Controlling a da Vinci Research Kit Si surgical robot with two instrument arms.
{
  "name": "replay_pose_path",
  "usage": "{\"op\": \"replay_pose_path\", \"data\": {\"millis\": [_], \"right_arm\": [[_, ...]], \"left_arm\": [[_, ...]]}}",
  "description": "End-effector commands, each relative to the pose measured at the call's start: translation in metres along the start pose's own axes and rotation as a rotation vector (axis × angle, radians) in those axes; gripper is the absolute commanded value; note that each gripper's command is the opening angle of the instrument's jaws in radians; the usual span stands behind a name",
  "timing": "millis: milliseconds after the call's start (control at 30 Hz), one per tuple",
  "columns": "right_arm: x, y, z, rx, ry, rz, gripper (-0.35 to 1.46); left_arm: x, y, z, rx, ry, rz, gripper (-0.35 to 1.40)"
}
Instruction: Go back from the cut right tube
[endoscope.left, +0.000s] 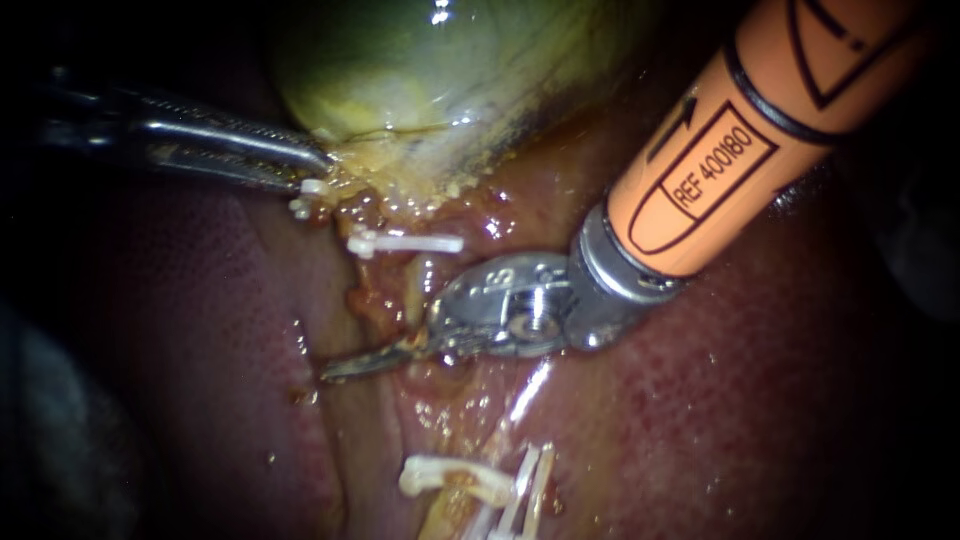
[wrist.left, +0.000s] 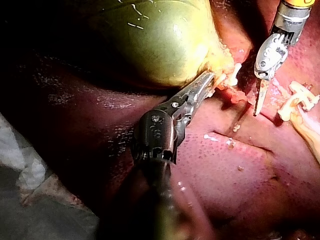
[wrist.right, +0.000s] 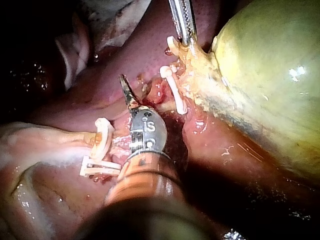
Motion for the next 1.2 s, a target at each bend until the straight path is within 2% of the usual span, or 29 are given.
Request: {"op": "replay_pose_path", "data": {"millis": [33, 67, 133, 200, 233, 300, 433, 633, 700, 767, 800, 833, 967, 1200], "right_arm": [[-0.0001, -0.0001, 0.0000, 0.001, 0.000, 0.017, -0.35], [-0.0001, -0.0002, 0.0001, 0.002, 0.000, 0.034, -0.35], [-0.0002, -0.0005, 0.0003, 0.003, -0.001, 0.038, 0.29], [-0.0002, -0.0005, 0.0004, -0.001, 0.000, 0.037, 0.78], [-0.0002, -0.0005, 0.0004, -0.004, 0.000, 0.037, 0.91], [-0.0002, -0.0004, 0.0004, -0.016, 0.003, 0.038, 1.04], [-0.0002, -0.0003, 0.0003, -0.019, 0.004, 0.038, 1.18], [-0.0005, -0.0008, 0.0001, -0.037, 0.008, 0.036, 1.28], [-0.0008, -0.0014, -0.0002, -0.094, 0.022, 0.041, 1.36], [-0.0012, -0.0023, -0.0007, -0.206, 0.049, 0.046, 1.45], [-0.0015, -0.0028, -0.0011, -0.281, 0.067, 0.056, 1.45], [-0.0018, -0.0032, -0.0015, -0.321, 0.075, 0.067, 1.45], [-0.0032, -0.0042, -0.0036, -0.411, 0.073, 0.018, 1.45], [-0.0055, -0.0047, -0.0091, -0.527, 0.040, -0.074, 1.45]], "left_arm": [[0.0000, 0.0000, 0.0000, 0.000, 0.000, 0.000, -0.35], [0.0000, 0.0000, 0.0000, 0.000, 0.000, 0.000, -0.35], [0.0000, 0.0000, 0.0000, 0.000, 0.000, 0.000, -0.35], [0.0000, 0.0000, -0.0001, -0.001, 0.000, 0.000, -0.35], [0.0001, 0.0000, -0.0001, -0.001, 0.000, -0.001, -0.35], [0.0001, 0.0000, -0.0001, -0.001, 0.000, -0.001, -0.35], [0.0001, 0.0000, -0.0001, 0.002, 0.000, -0.001, -0.35], [0.0002, -0.0001, -0.0003, 0.004, 0.001, -0.001, -0.35], [0.0002, -0.0001, -0.0004, 0.003, 0.001, -0.002, -0.35], [0.0002, -0.0001, -0.0005, 0.003, 0.001, -0.002, -0.35], [0.0002, -0.0001, -0.0005, 0.003, 0.001, -0.002, -0.35], [0.0002, -0.0001, -0.0005, 0.002, 0.001, -0.002, -0.35], [0.0002, -0.0001, -0.0005, 0.003, 0.001, -0.002, -0.35], [0.0002, -0.0001, -0.0006, 0.002, 0.000, -0.002, -0.35]]}}
